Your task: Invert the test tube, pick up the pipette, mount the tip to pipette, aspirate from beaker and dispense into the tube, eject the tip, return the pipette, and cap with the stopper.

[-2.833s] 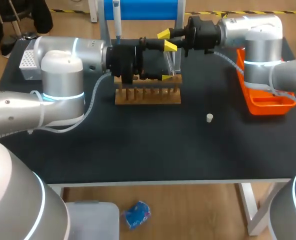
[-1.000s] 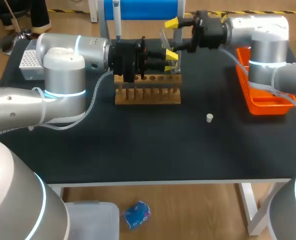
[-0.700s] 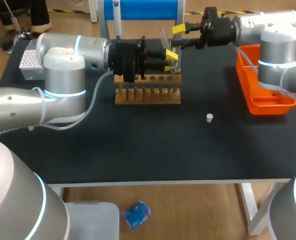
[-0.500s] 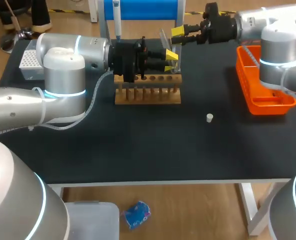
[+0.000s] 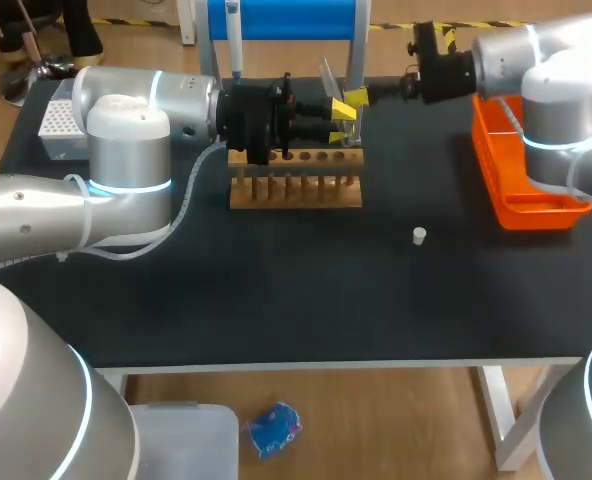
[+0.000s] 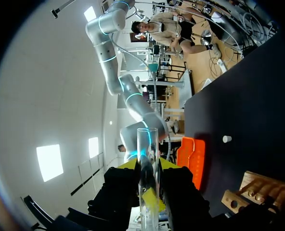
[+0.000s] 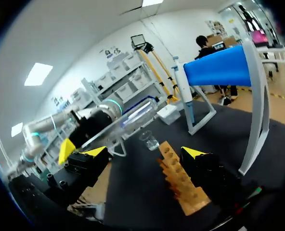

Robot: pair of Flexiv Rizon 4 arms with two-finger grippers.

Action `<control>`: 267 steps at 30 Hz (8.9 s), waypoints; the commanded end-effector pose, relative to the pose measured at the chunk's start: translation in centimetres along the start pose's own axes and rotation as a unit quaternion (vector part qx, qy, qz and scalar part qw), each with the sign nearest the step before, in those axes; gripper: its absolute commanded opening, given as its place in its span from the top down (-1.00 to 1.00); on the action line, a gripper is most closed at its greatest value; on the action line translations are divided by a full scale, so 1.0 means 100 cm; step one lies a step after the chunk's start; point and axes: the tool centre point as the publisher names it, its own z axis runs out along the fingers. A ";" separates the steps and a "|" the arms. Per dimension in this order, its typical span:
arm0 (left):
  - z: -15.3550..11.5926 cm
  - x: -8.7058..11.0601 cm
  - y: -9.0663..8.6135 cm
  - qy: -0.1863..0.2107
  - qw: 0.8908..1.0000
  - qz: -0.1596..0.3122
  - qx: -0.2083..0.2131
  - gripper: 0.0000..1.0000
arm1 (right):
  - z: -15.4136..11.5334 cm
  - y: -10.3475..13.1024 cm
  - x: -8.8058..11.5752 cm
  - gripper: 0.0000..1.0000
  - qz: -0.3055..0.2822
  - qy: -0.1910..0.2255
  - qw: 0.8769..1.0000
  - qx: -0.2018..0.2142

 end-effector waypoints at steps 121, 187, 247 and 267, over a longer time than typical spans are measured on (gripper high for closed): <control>-0.020 -0.020 0.028 -0.099 0.855 -0.509 0.014 1.00 | -0.028 -0.053 -0.039 -1.00 -0.284 -0.044 0.957 0.038; -0.010 -0.001 0.083 -0.111 0.739 -0.664 -0.036 1.00 | -0.028 -0.053 -0.039 -1.00 -0.284 -0.044 0.957 0.038; -0.042 0.027 0.106 -0.161 0.751 -0.640 -0.033 1.00 | -0.028 -0.053 -0.039 -1.00 -0.284 -0.044 0.957 0.038; -0.045 0.039 0.113 -0.101 0.753 -0.647 -0.069 1.00 | -0.028 -0.053 -0.039 -1.00 -0.284 -0.044 0.957 0.038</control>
